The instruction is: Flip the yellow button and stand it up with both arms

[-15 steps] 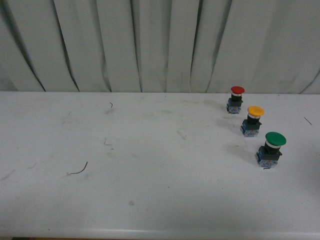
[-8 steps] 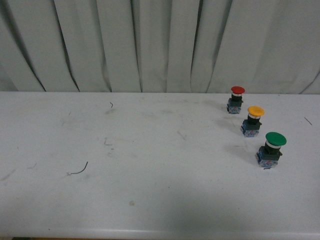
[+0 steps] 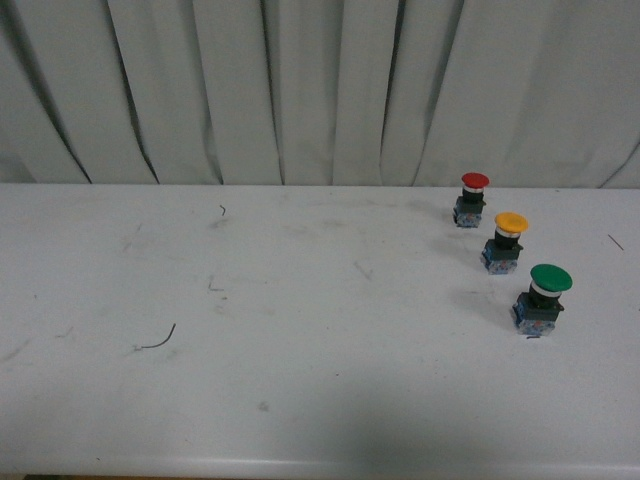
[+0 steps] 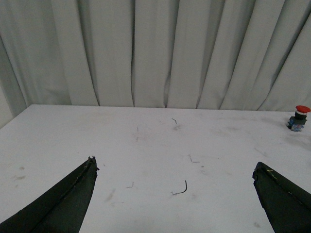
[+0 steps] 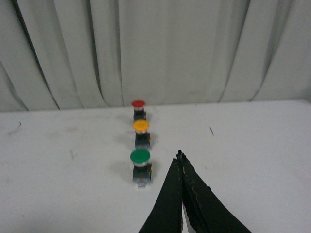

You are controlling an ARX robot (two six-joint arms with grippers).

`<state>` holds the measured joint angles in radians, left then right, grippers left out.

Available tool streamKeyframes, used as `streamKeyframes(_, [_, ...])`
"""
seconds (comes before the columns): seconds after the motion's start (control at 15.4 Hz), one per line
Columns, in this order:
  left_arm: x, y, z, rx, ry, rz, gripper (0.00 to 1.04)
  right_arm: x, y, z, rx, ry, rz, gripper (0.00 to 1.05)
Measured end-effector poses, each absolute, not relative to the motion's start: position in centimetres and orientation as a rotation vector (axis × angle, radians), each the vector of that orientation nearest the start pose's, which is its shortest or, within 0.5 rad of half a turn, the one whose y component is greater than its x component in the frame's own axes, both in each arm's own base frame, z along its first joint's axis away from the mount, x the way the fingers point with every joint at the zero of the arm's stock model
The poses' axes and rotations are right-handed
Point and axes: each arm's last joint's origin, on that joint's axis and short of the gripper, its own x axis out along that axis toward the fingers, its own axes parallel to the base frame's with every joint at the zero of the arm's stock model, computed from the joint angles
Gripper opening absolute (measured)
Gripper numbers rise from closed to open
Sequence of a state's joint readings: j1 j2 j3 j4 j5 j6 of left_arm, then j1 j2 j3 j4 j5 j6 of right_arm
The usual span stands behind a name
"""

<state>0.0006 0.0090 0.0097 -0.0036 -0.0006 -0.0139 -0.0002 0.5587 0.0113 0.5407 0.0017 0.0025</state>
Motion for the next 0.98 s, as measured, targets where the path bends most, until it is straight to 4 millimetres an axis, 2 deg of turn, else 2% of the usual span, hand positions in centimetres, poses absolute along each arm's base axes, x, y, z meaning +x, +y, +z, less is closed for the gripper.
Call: streamKeyframes(0.98, [9.8,0.0,16.6,-0.014,0.003,0.001,0.98,10.8,0.0,17.0,0.003,-0.013,-0.002,0.02])
